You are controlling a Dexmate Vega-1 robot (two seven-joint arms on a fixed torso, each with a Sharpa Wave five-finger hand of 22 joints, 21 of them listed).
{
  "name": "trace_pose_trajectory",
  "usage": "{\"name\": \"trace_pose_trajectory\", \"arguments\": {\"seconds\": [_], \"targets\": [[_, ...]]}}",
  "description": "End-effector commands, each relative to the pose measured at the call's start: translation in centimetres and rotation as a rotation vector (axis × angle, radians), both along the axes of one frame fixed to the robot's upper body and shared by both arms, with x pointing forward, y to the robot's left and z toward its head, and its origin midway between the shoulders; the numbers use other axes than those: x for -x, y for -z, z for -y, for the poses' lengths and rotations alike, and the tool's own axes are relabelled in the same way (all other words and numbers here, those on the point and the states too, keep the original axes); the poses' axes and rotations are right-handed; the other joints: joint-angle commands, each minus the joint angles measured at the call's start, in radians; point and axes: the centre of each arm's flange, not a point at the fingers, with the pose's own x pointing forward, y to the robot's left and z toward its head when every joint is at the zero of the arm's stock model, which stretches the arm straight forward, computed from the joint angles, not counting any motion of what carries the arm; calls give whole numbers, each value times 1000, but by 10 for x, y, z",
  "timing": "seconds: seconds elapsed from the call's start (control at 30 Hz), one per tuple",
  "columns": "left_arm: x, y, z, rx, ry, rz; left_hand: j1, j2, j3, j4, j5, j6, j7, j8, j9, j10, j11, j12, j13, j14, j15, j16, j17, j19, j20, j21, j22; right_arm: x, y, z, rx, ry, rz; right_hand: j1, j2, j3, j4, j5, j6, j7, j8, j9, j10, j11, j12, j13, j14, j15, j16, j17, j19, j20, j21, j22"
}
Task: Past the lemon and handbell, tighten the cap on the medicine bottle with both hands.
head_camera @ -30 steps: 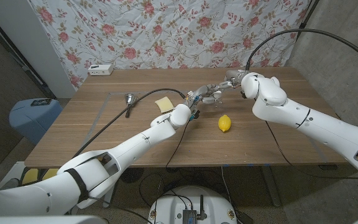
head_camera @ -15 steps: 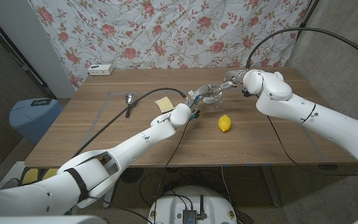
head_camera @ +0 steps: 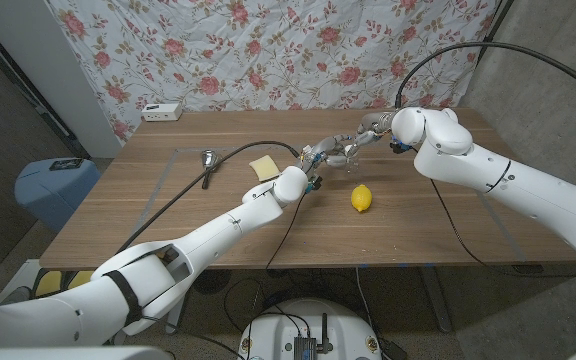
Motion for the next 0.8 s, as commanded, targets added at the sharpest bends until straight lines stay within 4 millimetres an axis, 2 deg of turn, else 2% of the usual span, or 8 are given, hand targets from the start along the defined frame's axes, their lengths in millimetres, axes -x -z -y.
{"name": "trace_pose_trajectory", "arguments": {"seconds": [0.03,0.37,0.8], "targets": [[0,2,-1,-1,-2,-6,9,14,78,75,8,2,-9,2,3,37,-27,6,6,20,-61,6,3,1,4,-1,1,-2,3,-1,3,-7,-9,35,-1,17,-2,0,27,-29,20,4,-2,0,8,4,-2,-8,2,1,-3,-5,2,0],[0,2,-1,-1,-5,-7,8,14,77,75,8,3,-10,3,3,38,-27,7,6,20,-62,7,3,2,4,-1,1,-3,6,-2,-4,-13,11,75,-8,30,3,-1,81,-61,42,5,17,-9,18,4,15,-28,10,-1,14,-16,9,0],[0,3,-1,-1,-6,-6,5,14,77,77,8,3,-8,3,3,37,-26,6,6,21,-62,7,3,1,4,-1,1,-4,8,-3,-13,-17,27,86,-8,32,13,-3,109,-68,51,7,38,-14,24,3,33,-41,16,0,28,-21,12,1]]}}
